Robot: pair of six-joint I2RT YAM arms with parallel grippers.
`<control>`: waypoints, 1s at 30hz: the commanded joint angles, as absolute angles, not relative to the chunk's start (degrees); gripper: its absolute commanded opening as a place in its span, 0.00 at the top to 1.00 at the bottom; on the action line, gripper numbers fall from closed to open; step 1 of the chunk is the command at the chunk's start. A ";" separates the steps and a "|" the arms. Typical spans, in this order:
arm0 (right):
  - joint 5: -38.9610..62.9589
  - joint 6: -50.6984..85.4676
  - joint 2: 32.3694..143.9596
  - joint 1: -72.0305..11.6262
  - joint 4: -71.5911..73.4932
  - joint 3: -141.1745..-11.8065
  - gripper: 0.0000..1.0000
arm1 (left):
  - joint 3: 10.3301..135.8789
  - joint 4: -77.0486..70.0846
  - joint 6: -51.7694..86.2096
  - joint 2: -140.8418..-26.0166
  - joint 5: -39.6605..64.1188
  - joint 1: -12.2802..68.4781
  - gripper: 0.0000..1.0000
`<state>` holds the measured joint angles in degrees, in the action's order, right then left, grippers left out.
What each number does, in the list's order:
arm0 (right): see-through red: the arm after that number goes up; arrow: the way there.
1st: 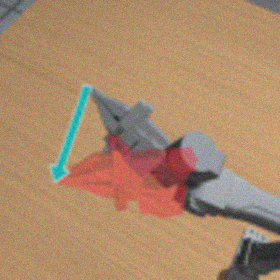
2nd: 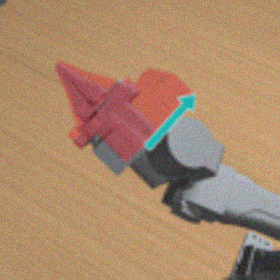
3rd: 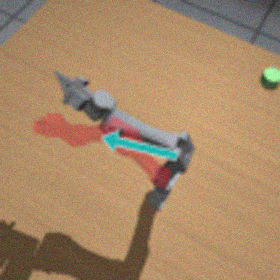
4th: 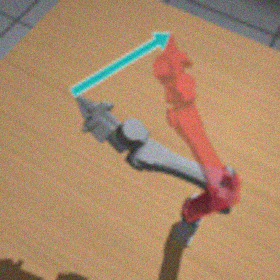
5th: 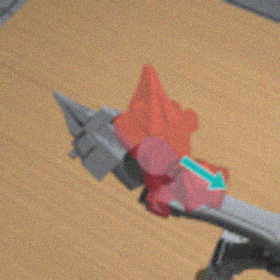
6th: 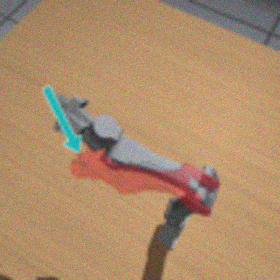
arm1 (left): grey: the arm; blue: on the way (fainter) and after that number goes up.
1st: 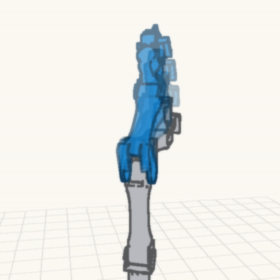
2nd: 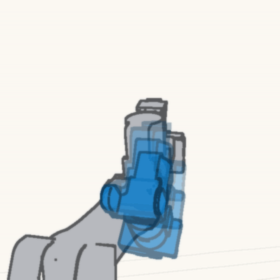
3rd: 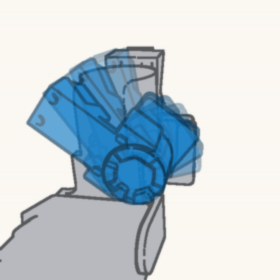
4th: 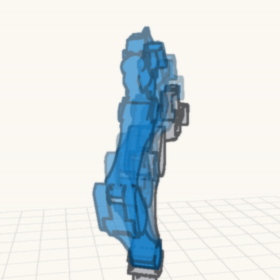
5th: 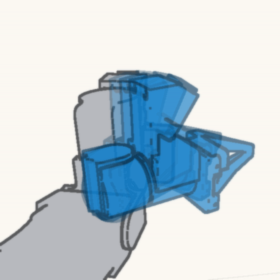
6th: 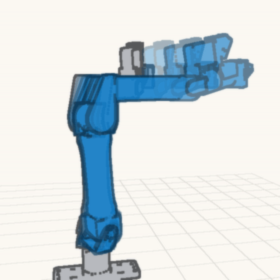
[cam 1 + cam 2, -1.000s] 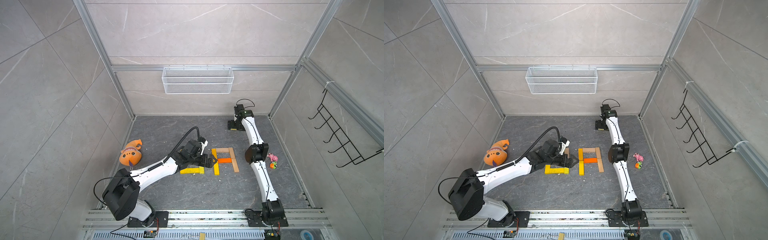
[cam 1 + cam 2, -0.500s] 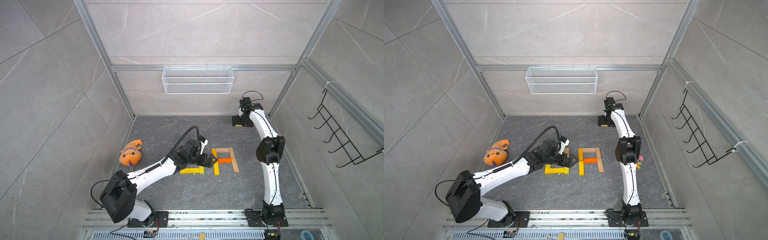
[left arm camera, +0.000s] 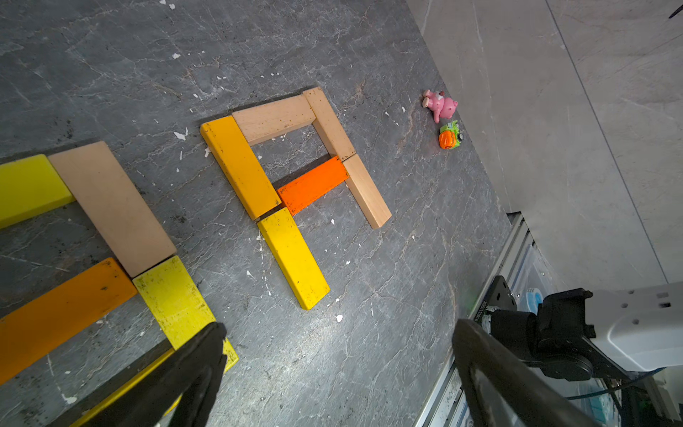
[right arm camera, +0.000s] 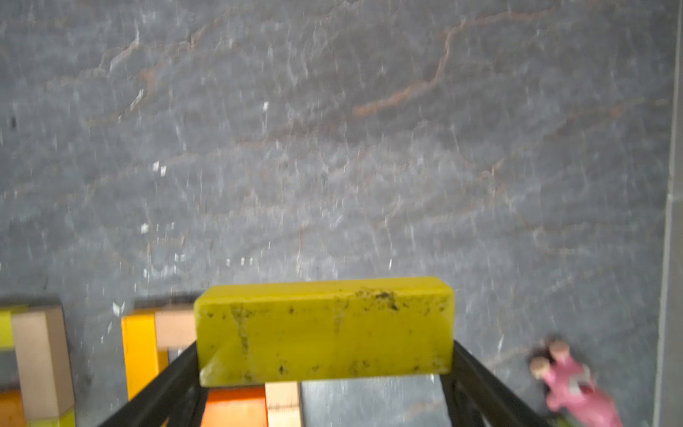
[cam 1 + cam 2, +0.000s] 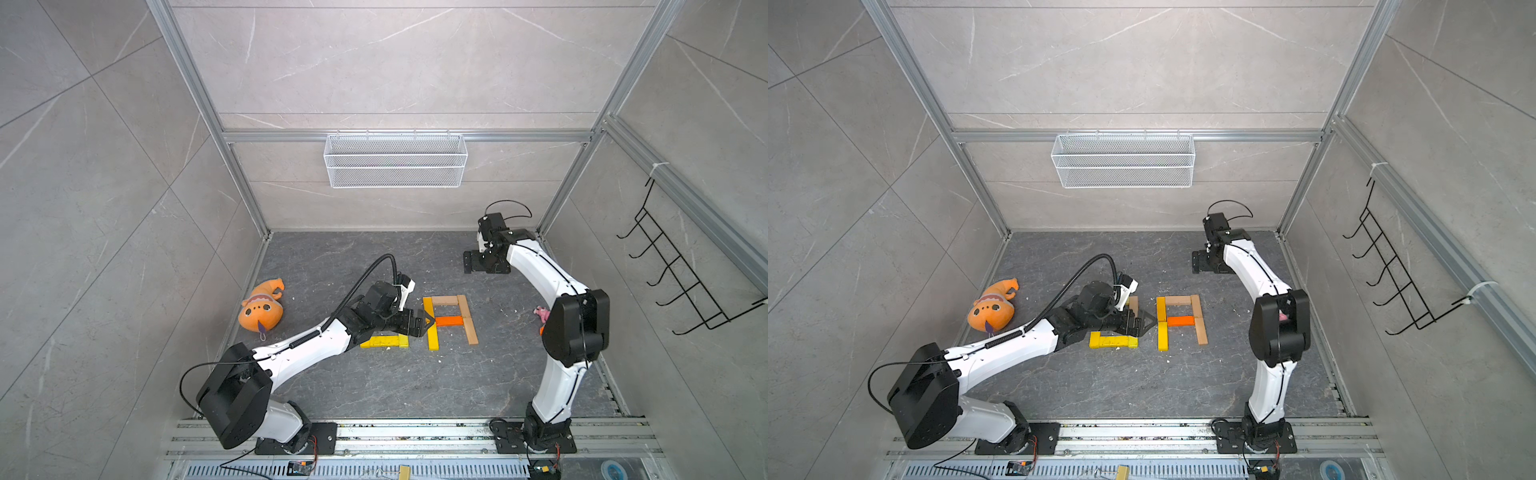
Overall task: Assemble the number 8 with building blocks
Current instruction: Pick up the building block from the center of the board, then assemble the building block at the center of the board.
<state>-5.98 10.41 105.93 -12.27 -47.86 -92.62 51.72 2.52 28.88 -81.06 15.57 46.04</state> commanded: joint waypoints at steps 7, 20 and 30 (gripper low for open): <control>-8.40 19.39 85.53 -20.69 -38.88 -66.83 0.24 | 47.65 0.32 27.87 -73.75 15.21 46.14 0.01; -12.27 37.98 69.36 -38.98 -37.38 -44.18 0.26 | 41.50 0.85 26.92 -65.13 15.22 46.15 0.01; -15.94 48.51 75.83 -50.33 -33.86 -39.95 0.26 | 37.26 1.07 24.84 -59.03 18.83 46.22 0.01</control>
<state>-13.02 43.40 73.52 -48.29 -36.10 -40.75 37.93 1.67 26.44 -60.95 17.12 46.04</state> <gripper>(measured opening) 0.924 0.992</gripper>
